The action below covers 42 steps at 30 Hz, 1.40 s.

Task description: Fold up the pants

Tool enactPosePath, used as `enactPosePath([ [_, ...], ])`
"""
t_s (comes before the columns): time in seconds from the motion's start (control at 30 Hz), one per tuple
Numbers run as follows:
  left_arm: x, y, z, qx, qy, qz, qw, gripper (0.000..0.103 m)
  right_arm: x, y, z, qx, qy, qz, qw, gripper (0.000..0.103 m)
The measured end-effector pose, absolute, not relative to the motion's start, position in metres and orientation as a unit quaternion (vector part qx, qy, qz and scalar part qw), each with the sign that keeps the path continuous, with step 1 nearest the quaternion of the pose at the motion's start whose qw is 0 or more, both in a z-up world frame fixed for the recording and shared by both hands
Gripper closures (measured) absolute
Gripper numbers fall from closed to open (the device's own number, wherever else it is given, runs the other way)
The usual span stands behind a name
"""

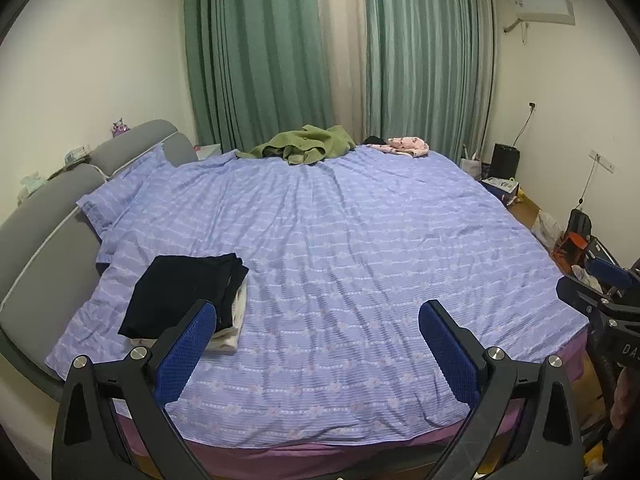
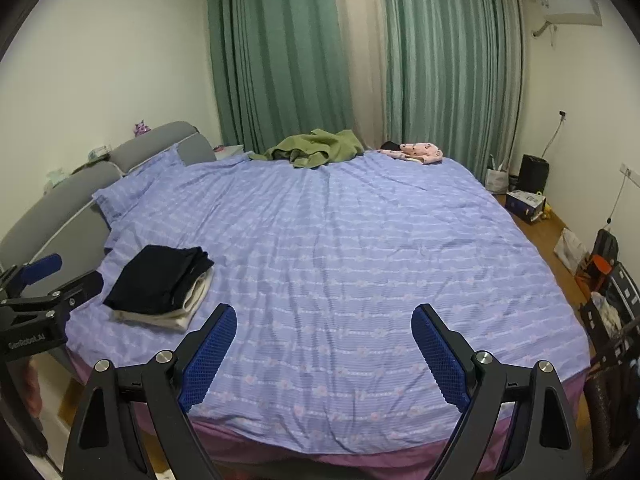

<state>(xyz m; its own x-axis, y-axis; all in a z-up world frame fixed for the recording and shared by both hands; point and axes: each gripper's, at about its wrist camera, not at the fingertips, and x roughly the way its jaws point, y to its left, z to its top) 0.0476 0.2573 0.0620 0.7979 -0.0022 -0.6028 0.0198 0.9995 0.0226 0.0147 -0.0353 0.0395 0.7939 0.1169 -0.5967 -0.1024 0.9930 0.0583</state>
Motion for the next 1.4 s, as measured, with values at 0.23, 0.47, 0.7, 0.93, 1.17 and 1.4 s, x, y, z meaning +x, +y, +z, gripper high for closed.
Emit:
enactPosePath([
  [0.23,0.05,0.253,0.064,0.012,0.317,-0.01,0.948,0.0,0.013,-0.045,0.04,0.012,0.31,0.053,0.949,0.013],
  [0.47,0.051,0.247,0.064,0.015,0.316,-0.013,0.949,0.0,0.009,-0.053,0.041,0.014,0.307,0.049,0.95,0.013],
  [0.7,0.052,0.248,0.063,0.01,0.314,-0.018,0.949,0.0,0.007,-0.055,0.041,0.016,0.306,0.046,0.951,0.013],
  [0.93,0.052,0.245,0.064,0.017,0.314,-0.016,0.949,0.0,0.007,-0.058,0.041,0.016,0.307,0.045,0.95,0.013],
  [1.17,0.05,0.244,0.064,0.015,0.312,-0.018,0.95,0.0,0.007,-0.059,0.041,0.017,0.309,0.044,0.95,0.013],
  [1.4,0.055,0.245,0.062,0.02,0.312,-0.024,0.949,0.0,0.011,-0.061,0.04,0.02,0.313,0.039,0.949,0.013],
])
